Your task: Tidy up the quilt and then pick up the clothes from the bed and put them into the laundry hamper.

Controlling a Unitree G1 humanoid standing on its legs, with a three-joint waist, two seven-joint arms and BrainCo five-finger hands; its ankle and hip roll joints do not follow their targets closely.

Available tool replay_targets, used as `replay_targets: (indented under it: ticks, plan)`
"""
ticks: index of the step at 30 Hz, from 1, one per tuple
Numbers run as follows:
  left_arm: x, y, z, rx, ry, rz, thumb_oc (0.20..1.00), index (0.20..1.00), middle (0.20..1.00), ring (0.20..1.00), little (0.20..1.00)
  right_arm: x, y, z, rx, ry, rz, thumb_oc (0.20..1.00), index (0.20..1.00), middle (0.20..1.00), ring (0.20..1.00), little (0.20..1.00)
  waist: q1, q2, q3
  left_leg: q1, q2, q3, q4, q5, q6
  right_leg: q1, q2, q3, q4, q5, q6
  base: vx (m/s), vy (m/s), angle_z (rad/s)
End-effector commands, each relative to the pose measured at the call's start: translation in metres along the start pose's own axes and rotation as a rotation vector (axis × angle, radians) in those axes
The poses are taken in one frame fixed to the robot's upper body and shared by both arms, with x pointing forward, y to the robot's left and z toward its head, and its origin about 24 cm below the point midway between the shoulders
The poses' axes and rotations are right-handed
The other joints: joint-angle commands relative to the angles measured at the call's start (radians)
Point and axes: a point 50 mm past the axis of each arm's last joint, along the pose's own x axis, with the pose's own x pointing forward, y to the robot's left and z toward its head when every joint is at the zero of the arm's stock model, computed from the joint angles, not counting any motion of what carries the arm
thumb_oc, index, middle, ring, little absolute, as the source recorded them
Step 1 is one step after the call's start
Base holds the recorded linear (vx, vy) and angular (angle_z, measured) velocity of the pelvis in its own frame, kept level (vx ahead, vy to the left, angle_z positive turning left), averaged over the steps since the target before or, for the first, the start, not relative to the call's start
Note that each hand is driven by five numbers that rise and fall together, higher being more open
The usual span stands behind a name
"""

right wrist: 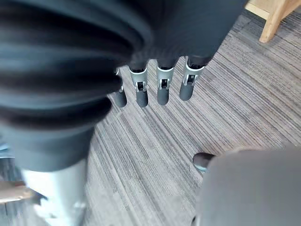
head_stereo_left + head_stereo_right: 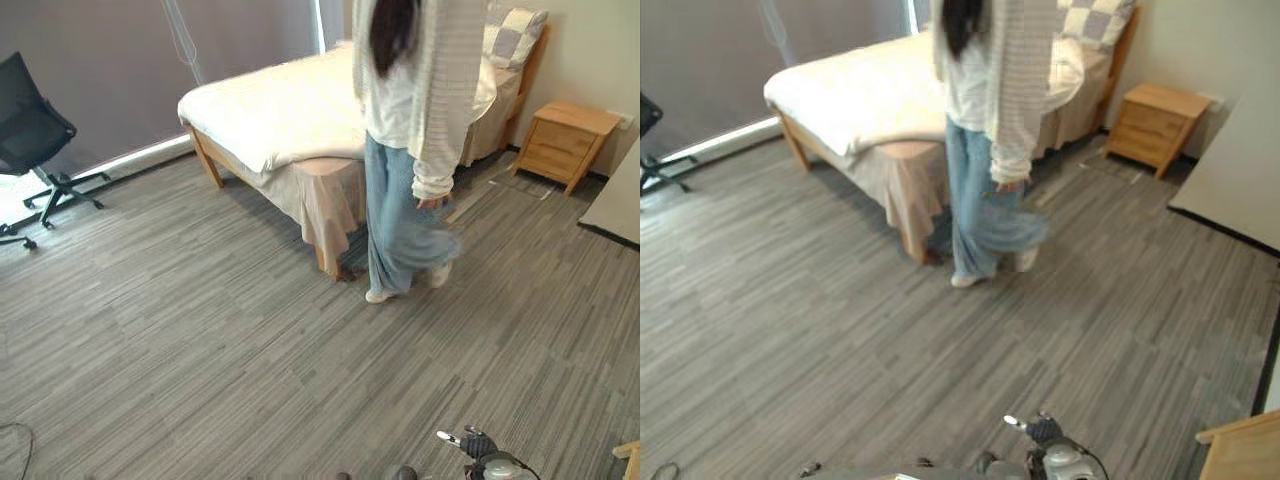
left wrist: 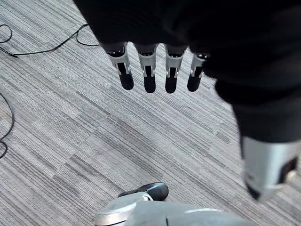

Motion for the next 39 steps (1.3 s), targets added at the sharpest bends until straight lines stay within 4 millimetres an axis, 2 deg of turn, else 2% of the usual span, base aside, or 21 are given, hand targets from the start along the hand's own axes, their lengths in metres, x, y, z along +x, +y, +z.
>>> replay_targets:
  ticks: [1,4,5,8,17,18,19,20,22,24,25,27,28,30,33,34,35,36,37,38,39]
  plan:
    - [0.004,0.012,0.024,0.031,-0.07,0.051,1.0,1.0,1.0,1.0,1.0,0.003,0.001,0.021,0.0,-0.059,-0.003,1.0,1.0,1.0,1.0,1.0,-0.006,-0.04,0.052,0.071,0.003,-0.048,-0.024,-0.078,-0.045,0.206,-0.085,0.009,-0.212,0.002,0.108,0.02,0.024,-0.03]
    - [0.004,0.011,0.024,0.041,-0.071,0.047,1.0,1.0,1.0,1.0,1.0,0.003,0.001,0.016,-0.019,-0.041,-0.004,1.0,1.0,1.0,1.0,1.0,-0.004,-0.042,0.054,0.072,0.002,-0.048,-0.024,-0.081,-0.044,0.206,-0.086,0.007,-0.212,0.002,0.108,0.02,0.014,0.03]
    - [0.005,0.013,0.025,0.046,-0.075,0.044,1.0,1.0,1.0,1.0,1.0,0.003,-0.008,0.01,-0.032,-0.031,-0.018,1.0,1.0,1.0,1.0,1.0,-0.003,-0.044,0.058,0.071,0.002,-0.05,-0.024,-0.082,-0.042,0.204,-0.085,0.009,-0.212,0.004,0.11,0.02,0.016,0.05]
    - [0.004,0.01,0.029,0.058,-0.089,0.041,1.0,1.0,1.0,1.0,1.0,0.003,-0.013,-0.001,-0.039,0.021,-0.028,1.0,1.0,1.0,1.0,1.0,-0.004,-0.046,0.063,0.069,0.0,-0.053,-0.024,-0.082,-0.04,0.199,-0.087,0.013,-0.212,0.007,0.111,0.01,0.013,-0.01]
    - [0.006,0.013,0.045,0.082,-0.142,0.046,1.0,1.0,1.0,1.0,1.0,0.003,-0.014,0.002,-0.079,0.013,-0.033,1.0,1.0,1.0,1.0,1.0,0.001,-0.069,0.084,0.048,-0.004,-0.045,-0.024,-0.087,-0.024,0.167,-0.09,0.023,-0.18,0.004,0.115,0.03,0.053,-0.04]
    - [0.006,0.021,0.048,0.075,-0.148,0.069,1.0,1.0,1.0,1.0,1.0,0.003,-0.012,0.003,-0.076,0.014,-0.026,1.0,1.0,1.0,1.0,1.0,0.004,-0.077,0.096,0.034,0.004,-0.039,-0.016,-0.093,-0.017,0.092,-0.078,0.023,-0.057,-0.014,0.121,-0.03,0.029,-0.1]
    - [0.007,0.031,0.051,0.067,-0.15,0.101,1.0,1.0,1.0,1.0,1.0,0.004,-0.012,0.005,-0.074,0.01,-0.026,1.0,1.0,1.0,1.0,1.0,0.01,-0.08,0.11,0.033,0.02,-0.031,-0.01,-0.107,-0.013,-0.003,-0.068,0.002,0.114,-0.016,0.167,-0.03,0.029,-0.15]
    - [0.007,0.031,0.051,0.067,-0.15,0.101,1.0,1.0,1.0,1.0,1.0,0.004,-0.012,0.005,-0.074,0.01,-0.026,1.0,1.0,1.0,1.0,1.0,0.01,-0.08,0.11,0.033,0.02,-0.03,-0.01,-0.107,-0.013,-0.003,-0.068,0.002,0.114,-0.016,0.167,0.02,0.026,-0.22]
    - [0.007,0.038,0.055,0.028,-0.154,0.129,1.0,1.0,1.0,1.0,1.0,0.004,-0.01,0.009,-0.005,-0.002,-0.031,1.0,1.0,1.0,1.0,1.0,0.004,-0.065,0.13,0.083,0.055,-0.019,-0.02,-0.123,-0.01,-0.129,-0.095,-0.073,0.343,0.047,0.231,0.15,0.017,-0.3]
    - [0.007,0.04,0.056,0.02,-0.156,0.133,1.0,1.0,1.0,1.0,1.0,0.004,-0.011,0.009,0.019,-0.006,-0.037,1.0,1.0,1.0,1.0,1.0,-0.001,-0.066,0.131,0.103,0.059,-0.018,-0.024,-0.137,-0.012,-0.154,-0.108,-0.1,0.362,0.045,0.231,0.24,-0.012,-0.1]
    - [0.007,0.04,0.058,0.023,-0.163,0.136,1.0,1.0,1.0,1.0,1.0,0.003,-0.009,0.009,0.037,-0.013,-0.035,1.0,1.0,1.0,1.0,1.0,-0.009,-0.069,0.132,0.119,0.061,-0.021,-0.024,-0.152,-0.018,-0.167,-0.108,-0.115,0.322,0.035,0.221,0.38,-0.058,0.16]
    - [0.007,0.039,0.064,0.038,-0.177,0.136,1.0,1.0,1.0,1.0,1.0,0.003,-0.01,0.009,0.071,-0.014,-0.045,1.0,1.0,1.0,1.0,1.0,-0.031,-0.077,0.141,0.14,0.056,-0.041,-0.024,-0.173,-0.03,-0.173,-0.094,-0.087,0.143,0.044,0.193,0.45,-0.107,0.14]
    - [0.008,0.04,0.068,0.044,-0.187,0.139,1.0,1.0,1.0,1.0,1.0,0.003,-0.012,0.008,0.085,-0.008,-0.056,1.0,1.0,1.0,1.0,1.0,-0.044,-0.08,0.146,0.155,0.058,-0.053,-0.024,-0.186,-0.042,-0.176,-0.103,-0.065,-0.006,0.074,0.185,0.48,-0.138,0.25]
    - [0.008,0.043,0.071,0.059,-0.189,0.142,1.0,1.0,1.0,1.0,1.0,0.003,-0.014,0.006,0.116,0.003,-0.066,1.0,1.0,1.0,1.0,1.0,-0.065,-0.071,0.146,0.176,0.081,-0.055,-0.024,-0.211,-0.068,-0.212,-0.127,-0.046,-0.163,0.122,0.189,0.56,-0.169,0.26]
    - [0.008,0.042,0.062,0.092,-0.162,0.134,1.0,1.0,1.0,1.0,1.0,0.0,-0.011,-0.01,0.12,0.047,-0.051,1.0,1.0,1.0,1.0,1.0,-0.084,-0.071,0.125,0.236,0.117,-0.061,-0.024,-0.237,-0.099,-0.229,-0.124,0.001,-0.166,0.15,0.191,0.64,-0.201,0.24]
    - [0.008,0.044,0.047,0.102,-0.11,0.136,1.0,1.0,1.0,1.0,1.0,-0.001,-0.009,-0.019,0.097,0.078,-0.042,1.0,1.0,1.0,1.0,1.0,-0.093,-0.064,0.103,0.251,0.154,-0.066,0.037,-0.196,-0.118,-0.22,-0.099,0.003,-0.149,0.162,0.171,0.83,-0.353,0.23]
    - [0.007,0.046,0.036,0.1,-0.075,0.141,1.0,1.0,1.0,1.0,1.0,0.0,-0.014,-0.021,0.041,0.095,-0.049,1.0,1.0,1.0,1.0,1.0,-0.091,-0.052,0.102,0.176,0.197,-0.056,0.275,-0.021,-0.131,-0.151,-0.048,0.008,-0.157,0.162,0.127,0.64,-0.294,0.07]
    - [0.007,0.046,0.036,0.1,-0.075,0.142,1.0,1.0,1.0,1.0,1.0,0.0,-0.014,-0.02,0.041,0.095,-0.048,1.0,1.0,1.0,1.0,1.0,-0.092,-0.054,0.1,0.173,0.195,-0.058,0.274,-0.018,-0.131,-0.153,-0.051,0.007,-0.157,0.162,0.127,0.5,-0.319,0.0]
    - [0.007,0.051,0.035,0.094,-0.073,0.157,1.0,1.0,1.0,1.0,1.0,-0.001,-0.015,-0.023,0.012,0.101,-0.051,1.0,1.0,1.0,1.0,1.0,-0.082,-0.067,0.119,0.066,0.187,-0.085,0.464,0.072,-0.12,-0.099,-0.046,0.002,-0.183,0.169,0.097,0.25,-0.26,0.0]
    - [0.008,0.057,0.046,0.072,-0.108,0.181,1.0,1.0,1.0,1.0,1.0,0.0,-0.016,-0.018,-0.011,0.084,-0.054,1.0,1.0,1.0,1.0,1.0,-0.06,-0.079,0.152,-0.029,0.168,-0.127,0.655,0.141,-0.097,-0.053,-0.043,-0.013,-0.195,0.166,0.063,0.34,-0.356,-0.14]
    - [0.008,0.059,0.054,0.054,-0.139,0.192,1.0,1.0,1.0,1.0,1.0,0.002,-0.02,-0.01,-0.014,0.064,-0.066,1.0,1.0,1.0,1.0,1.0,-0.039,-0.097,0.175,-0.106,0.15,-0.128,0.782,0.125,-0.064,-0.026,-0.05,-0.019,-0.205,0.158,0.045,0.3,-0.315,-0.22]
